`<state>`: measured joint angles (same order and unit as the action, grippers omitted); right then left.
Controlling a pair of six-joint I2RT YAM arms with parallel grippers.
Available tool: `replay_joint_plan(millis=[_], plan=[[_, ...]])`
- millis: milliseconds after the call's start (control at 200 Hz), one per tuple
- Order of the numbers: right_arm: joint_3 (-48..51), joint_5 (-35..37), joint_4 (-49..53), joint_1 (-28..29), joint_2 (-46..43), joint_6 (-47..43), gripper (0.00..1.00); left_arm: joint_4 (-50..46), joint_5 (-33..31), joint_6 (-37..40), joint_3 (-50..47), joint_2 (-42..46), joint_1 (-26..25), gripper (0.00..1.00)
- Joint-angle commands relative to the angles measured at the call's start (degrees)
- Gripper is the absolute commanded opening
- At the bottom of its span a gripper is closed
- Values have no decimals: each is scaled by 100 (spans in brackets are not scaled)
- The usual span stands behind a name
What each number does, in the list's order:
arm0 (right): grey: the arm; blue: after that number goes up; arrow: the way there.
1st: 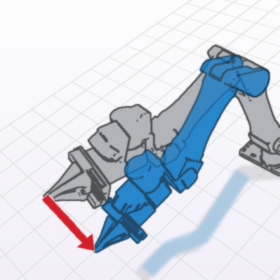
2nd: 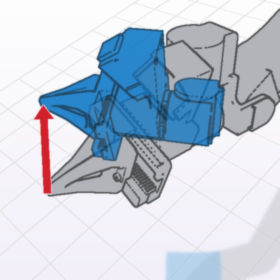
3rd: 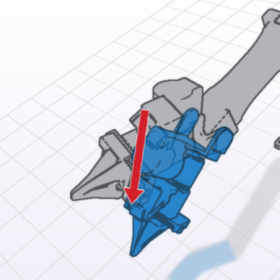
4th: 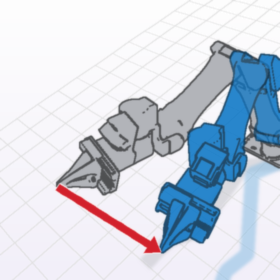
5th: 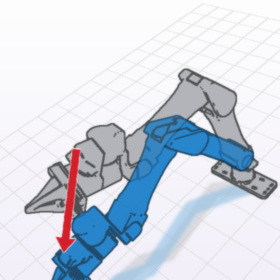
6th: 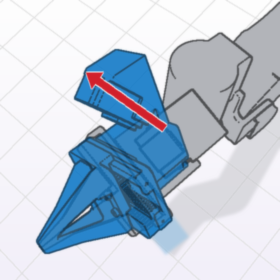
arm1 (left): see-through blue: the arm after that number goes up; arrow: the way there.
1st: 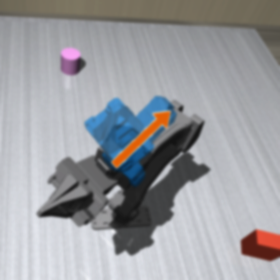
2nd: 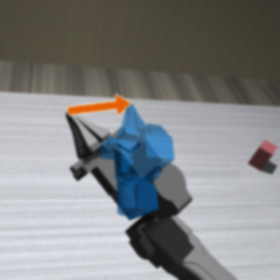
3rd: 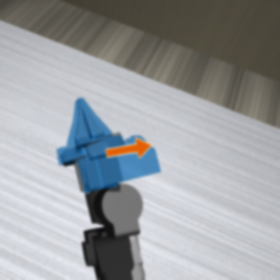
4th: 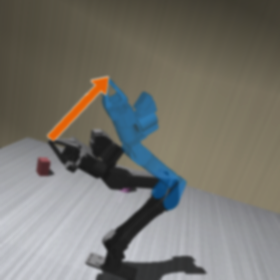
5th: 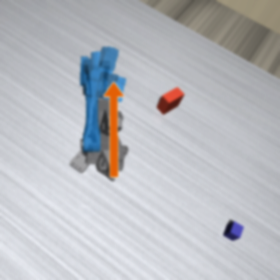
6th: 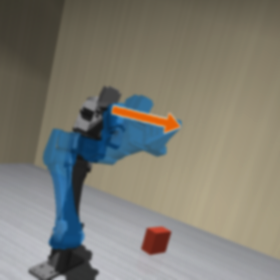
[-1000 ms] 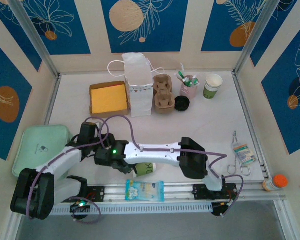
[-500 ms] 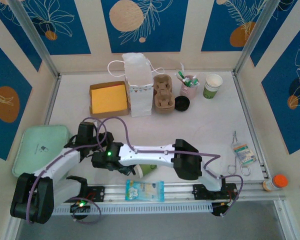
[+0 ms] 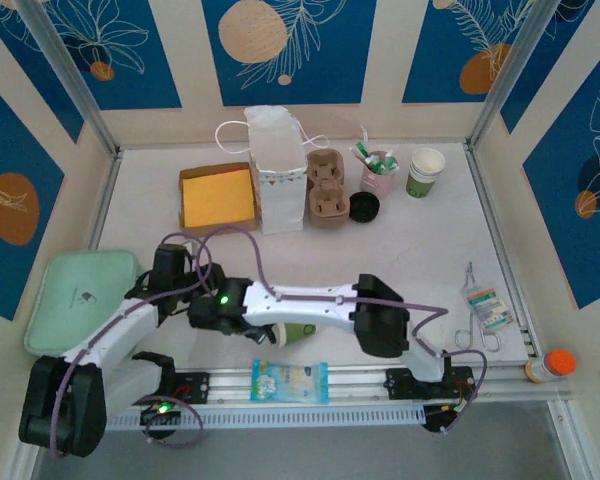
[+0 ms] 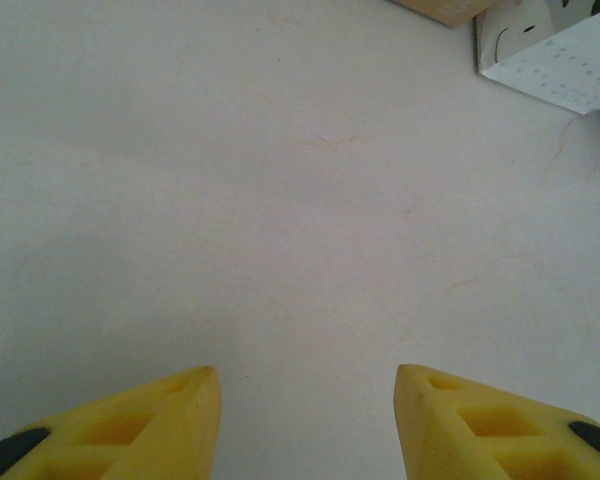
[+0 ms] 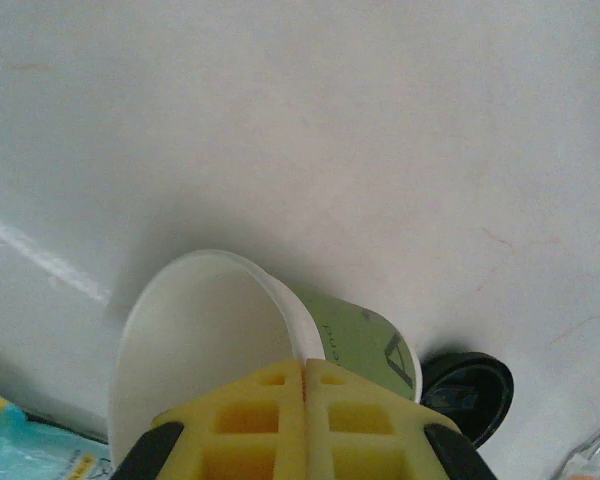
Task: Pack the takeout coffee
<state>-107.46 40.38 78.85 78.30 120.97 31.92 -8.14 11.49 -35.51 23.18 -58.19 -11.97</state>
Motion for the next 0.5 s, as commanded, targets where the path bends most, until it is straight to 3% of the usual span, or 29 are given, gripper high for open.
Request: replay_joint_plan(millis=[0, 235, 355, 495], plan=[[477, -216, -521, -545, -1101, -55, 5, -202, -81, 44, 246, 202, 69, 49], [2396, -1931, -2762, -1847, -2969, -5, 5, -352, -75, 66, 367, 394, 69, 49], [3147, -2234, -3500, -2260, -3475, 110, 5, -358, -78, 50, 380, 456, 64, 49], [4197, -3100, -4823, -2772, -3941, 393, 5, -238, 19, -4, 371, 435, 66, 49]])
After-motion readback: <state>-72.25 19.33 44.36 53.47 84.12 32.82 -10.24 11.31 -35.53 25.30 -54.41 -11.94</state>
